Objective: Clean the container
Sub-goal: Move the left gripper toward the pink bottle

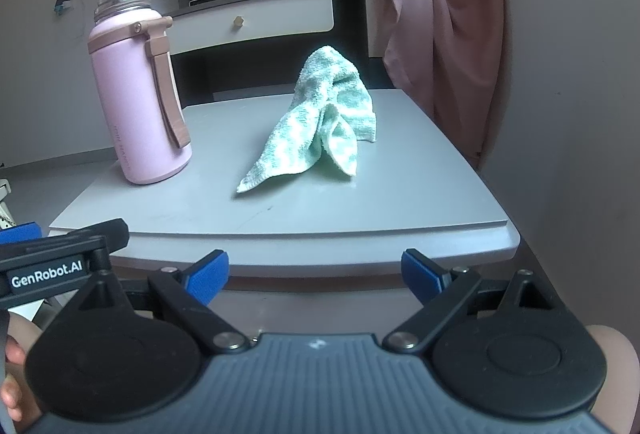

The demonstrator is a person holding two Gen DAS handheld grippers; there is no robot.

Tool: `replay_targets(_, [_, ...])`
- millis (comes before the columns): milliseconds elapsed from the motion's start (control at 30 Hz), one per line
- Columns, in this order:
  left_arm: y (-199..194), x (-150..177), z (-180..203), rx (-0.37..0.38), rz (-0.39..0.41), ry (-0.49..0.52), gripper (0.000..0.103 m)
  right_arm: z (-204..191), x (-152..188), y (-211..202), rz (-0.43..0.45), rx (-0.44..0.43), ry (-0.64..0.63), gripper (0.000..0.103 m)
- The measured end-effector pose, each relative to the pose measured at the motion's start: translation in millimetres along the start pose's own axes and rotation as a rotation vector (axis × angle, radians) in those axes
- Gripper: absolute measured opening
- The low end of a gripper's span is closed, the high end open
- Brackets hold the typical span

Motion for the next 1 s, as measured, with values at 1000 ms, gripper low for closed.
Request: replay_targets(1000, [30, -61, 6, 0.045, 0.207, 0.003, 0.103, 10, 4, 11, -0.033, 0.028, 0.034, 0.093])
Point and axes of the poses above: each gripper's, at about its wrist camera, not at the fingertips, and y roughly the way its jaws point, z to its right, x to its underside, the point moved 4 cm from there along y, roughly the way its jaws point, and after that the axes turned 2 degrees about z, right-handed, at the moved point
